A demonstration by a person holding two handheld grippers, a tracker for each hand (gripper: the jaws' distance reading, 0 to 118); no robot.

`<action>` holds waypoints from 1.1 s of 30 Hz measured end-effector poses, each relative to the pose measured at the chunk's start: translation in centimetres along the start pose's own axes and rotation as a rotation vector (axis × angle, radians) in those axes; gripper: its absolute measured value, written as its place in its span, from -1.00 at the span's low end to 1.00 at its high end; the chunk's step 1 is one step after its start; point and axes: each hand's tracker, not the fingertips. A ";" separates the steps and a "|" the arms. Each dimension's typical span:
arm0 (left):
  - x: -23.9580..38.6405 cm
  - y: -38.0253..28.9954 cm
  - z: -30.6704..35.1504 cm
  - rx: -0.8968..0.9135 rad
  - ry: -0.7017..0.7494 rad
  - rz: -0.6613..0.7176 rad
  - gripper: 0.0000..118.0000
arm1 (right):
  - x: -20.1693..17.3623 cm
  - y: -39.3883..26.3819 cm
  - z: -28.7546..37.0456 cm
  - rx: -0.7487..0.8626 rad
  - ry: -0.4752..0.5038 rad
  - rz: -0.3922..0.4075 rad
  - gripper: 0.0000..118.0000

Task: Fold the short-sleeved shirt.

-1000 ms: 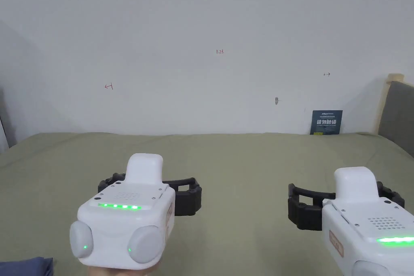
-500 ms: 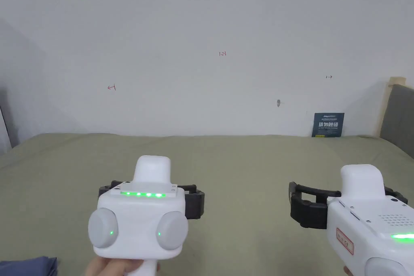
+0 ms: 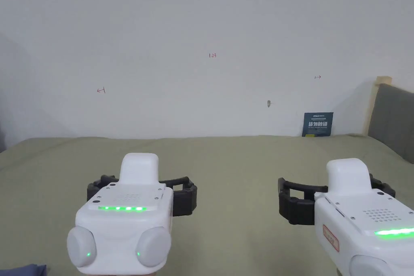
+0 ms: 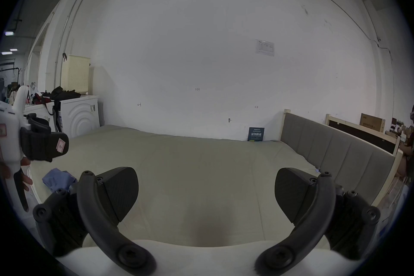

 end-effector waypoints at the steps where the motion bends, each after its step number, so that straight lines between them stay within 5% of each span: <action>1: 0.2 -0.3 0.9 0.034 0.022 0.034 1.00 | -0.2 -0.1 0.5 0.004 -0.013 -0.017 1.00; 4: 0.2 -0.8 2.3 0.067 0.006 0.163 1.00 | -0.3 0.0 0.9 0.006 -0.022 -0.043 1.00; 6: -0.3 -0.8 2.7 0.058 -0.070 0.155 1.00 | -0.7 0.0 1.8 -0.035 -0.042 -0.026 1.00; 10: 0.3 -0.9 2.5 0.065 0.020 0.046 1.00 | -1.4 -0.3 3.1 -0.009 -0.065 0.057 1.00; 33: -0.1 -3.0 2.0 -0.084 0.014 0.117 1.00 | -1.1 -1.7 4.3 -0.032 -0.025 0.026 1.00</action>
